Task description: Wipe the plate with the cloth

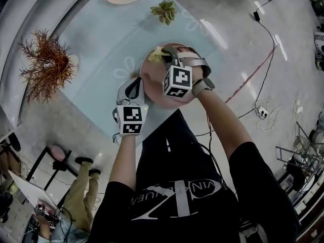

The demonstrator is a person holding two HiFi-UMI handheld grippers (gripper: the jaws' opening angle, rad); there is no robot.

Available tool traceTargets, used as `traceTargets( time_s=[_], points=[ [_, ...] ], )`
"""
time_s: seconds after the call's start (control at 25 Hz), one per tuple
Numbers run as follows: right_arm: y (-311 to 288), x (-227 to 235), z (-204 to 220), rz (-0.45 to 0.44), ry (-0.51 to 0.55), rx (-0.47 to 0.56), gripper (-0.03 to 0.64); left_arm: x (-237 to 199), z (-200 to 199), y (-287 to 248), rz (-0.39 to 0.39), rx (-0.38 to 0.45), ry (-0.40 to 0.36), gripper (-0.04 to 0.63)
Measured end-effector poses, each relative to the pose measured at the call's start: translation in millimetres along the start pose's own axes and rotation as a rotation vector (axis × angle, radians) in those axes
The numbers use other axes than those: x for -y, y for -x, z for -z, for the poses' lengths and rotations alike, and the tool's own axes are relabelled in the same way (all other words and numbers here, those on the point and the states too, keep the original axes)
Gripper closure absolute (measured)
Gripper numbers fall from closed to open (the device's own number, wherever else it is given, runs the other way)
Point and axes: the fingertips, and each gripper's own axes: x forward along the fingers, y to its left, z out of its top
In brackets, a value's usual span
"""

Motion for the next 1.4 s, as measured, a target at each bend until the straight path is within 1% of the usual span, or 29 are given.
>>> traceTargets(
  time_s=[0.28, 0.56, 1.04, 1.4],
  points=[
    [8, 11, 37, 0.059, -0.054, -0.087, 0.574, 2, -1, -1, 0.012, 0.004, 0.003, 0.595],
    [19, 9, 61, 0.08, -0.129, -0.137, 0.574, 3, -1, -1, 0.008, 0.002, 0.0, 0.595],
    [43, -12, 92, 0.071, -0.25, -0.19, 0.575, 3, 0, 0, 0.003, 0.003, 0.007, 0.595],
    [68, -44, 105, 0.019, -0.364, -0.221, 0.575, 2, -1, 1, 0.0, 0.003, 0.027, 0.595]
  ],
)
